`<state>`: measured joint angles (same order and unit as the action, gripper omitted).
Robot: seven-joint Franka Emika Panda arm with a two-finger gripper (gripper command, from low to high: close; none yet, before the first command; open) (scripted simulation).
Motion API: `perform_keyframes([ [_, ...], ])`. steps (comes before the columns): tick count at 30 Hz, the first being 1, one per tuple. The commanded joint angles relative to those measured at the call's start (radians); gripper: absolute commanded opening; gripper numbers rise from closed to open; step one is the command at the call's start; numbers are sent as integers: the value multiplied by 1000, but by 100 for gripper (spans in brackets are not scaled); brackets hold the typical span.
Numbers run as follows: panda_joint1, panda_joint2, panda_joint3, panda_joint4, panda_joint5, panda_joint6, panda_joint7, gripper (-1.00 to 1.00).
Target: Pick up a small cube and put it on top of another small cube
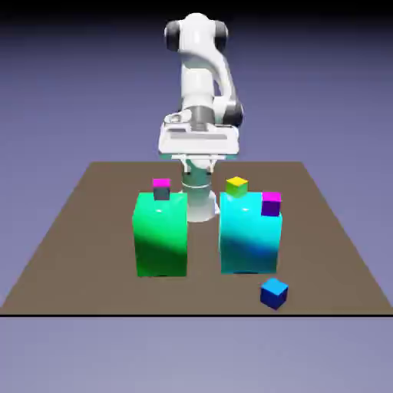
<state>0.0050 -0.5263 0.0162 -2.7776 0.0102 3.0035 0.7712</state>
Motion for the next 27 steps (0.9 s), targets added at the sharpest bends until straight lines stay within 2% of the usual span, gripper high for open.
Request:
perform_keyframes([
  [1,-6,36,13,27,8,-28,25,0],
  [27,-158,979,363,726,229,-751,676,0],
])
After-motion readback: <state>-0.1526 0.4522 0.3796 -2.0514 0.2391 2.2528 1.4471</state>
